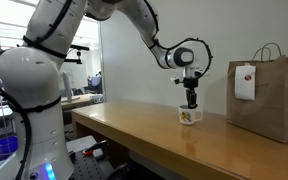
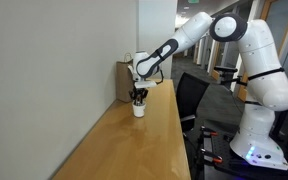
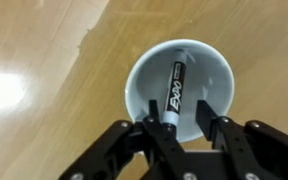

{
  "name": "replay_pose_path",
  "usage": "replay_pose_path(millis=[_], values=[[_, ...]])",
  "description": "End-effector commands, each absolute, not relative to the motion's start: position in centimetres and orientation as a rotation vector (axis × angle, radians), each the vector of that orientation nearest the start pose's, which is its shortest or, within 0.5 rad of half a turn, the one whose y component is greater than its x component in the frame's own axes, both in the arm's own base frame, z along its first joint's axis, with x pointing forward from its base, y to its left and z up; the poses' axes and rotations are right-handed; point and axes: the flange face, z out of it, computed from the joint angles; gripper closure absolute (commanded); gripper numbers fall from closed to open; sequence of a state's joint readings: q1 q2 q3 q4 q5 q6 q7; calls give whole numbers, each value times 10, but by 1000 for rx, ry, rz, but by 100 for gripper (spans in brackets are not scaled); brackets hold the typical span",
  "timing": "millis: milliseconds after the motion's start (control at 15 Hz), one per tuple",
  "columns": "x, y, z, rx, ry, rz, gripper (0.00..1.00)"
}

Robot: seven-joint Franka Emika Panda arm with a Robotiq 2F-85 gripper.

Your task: Remove the marker from the mug and put it on the table

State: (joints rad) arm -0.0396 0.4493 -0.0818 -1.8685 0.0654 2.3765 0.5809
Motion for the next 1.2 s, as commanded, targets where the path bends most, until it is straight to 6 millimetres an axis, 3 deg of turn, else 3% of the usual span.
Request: replay_pose_path(millis=[0,133,533,800,1133], values=[[641,-75,277,-2912,1150,-65,83],[639,-75,273,-2922,1145,-53,99],[634,-65,279,-2958,1109,-45,95],[626,-53,307,-2999,1088,-65,95],[614,-38,364,-3079,1044,-240,95]])
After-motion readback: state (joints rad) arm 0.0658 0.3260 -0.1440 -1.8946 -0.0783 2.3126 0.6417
